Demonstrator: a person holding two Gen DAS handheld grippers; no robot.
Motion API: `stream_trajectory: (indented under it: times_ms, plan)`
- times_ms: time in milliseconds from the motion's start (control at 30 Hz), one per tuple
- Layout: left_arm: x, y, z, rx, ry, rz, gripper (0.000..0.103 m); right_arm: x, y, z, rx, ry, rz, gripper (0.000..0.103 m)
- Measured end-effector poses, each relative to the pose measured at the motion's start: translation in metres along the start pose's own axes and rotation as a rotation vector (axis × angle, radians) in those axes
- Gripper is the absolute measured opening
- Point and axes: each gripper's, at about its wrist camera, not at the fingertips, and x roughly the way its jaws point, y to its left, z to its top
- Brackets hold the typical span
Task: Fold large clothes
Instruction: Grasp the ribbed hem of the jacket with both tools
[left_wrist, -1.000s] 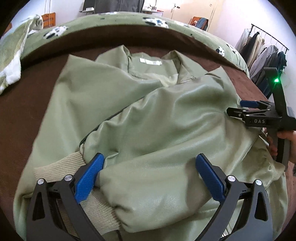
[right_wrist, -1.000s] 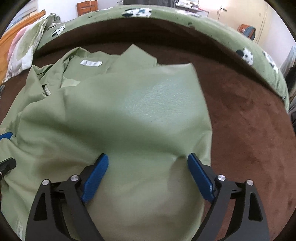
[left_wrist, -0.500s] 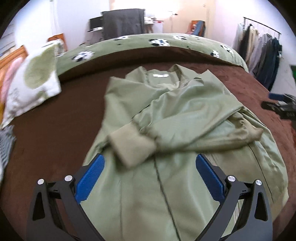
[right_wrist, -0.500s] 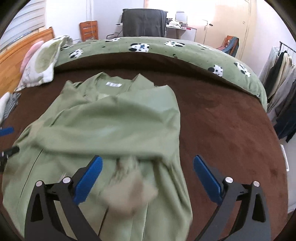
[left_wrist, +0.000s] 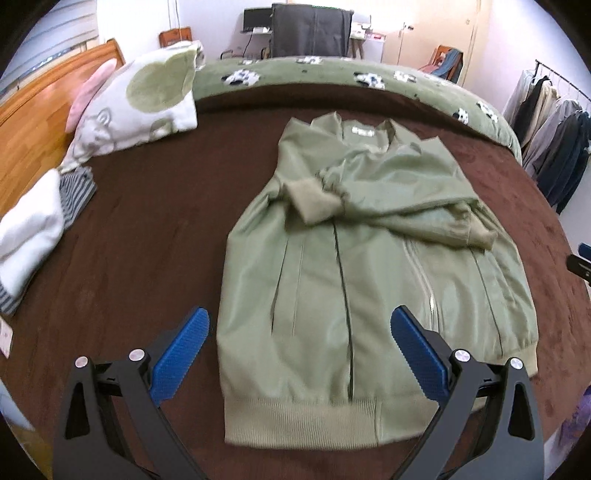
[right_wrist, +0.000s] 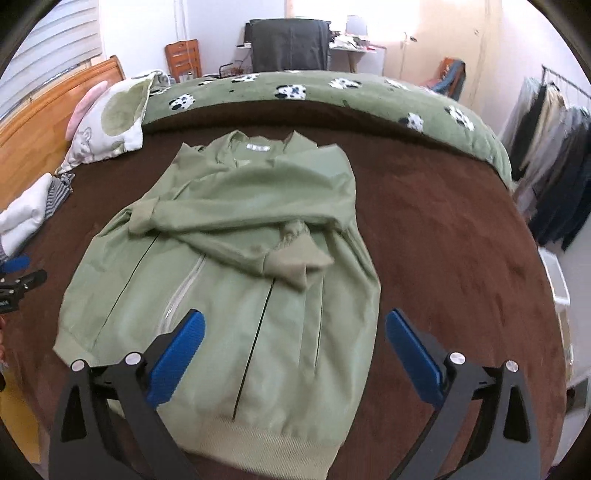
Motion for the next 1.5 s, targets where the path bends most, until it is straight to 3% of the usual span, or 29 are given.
stream_trajectory:
  times_ms: [233, 400, 567, 667, 933, 1367, 1500]
  plan:
    - [0.024, 0.012, -0.044, -0.004, 0.118, -0.002, 0.097, 0.002, -0.006, -0.064, 0.069, 0.087, -0.049, 0.097]
    - [0.038, 0.025, -0.075, -0.020, 0.135, -0.019, 0.097, 0.021, -0.021, -0.105, 0.208, 0.126, -0.029, 0.097]
    - [0.053, 0.042, -0.096, -0.023, 0.134, -0.031, 0.097, 0.034, -0.035, -0.128, 0.279, 0.103, -0.090, 0.097]
    - [0.062, 0.054, -0.102, -0.047, 0.139, -0.036, 0.097, 0.041, -0.038, -0.138, 0.291, 0.106, -0.113, 0.097]
    - [0.078, 0.078, -0.106, -0.129, 0.154, -0.138, 0.096, 0.052, -0.030, -0.148, 0.272, 0.121, -0.109, 0.097]
    - [0.097, 0.073, -0.102, -0.106, 0.166, -0.228, 0.096, 0.087, -0.030, -0.153, 0.282, 0.170, -0.064, 0.093]
    - [0.098, 0.069, -0.099, -0.097, 0.179, -0.270, 0.091, 0.090, -0.032, -0.154, 0.299, 0.164, -0.053, 0.094]
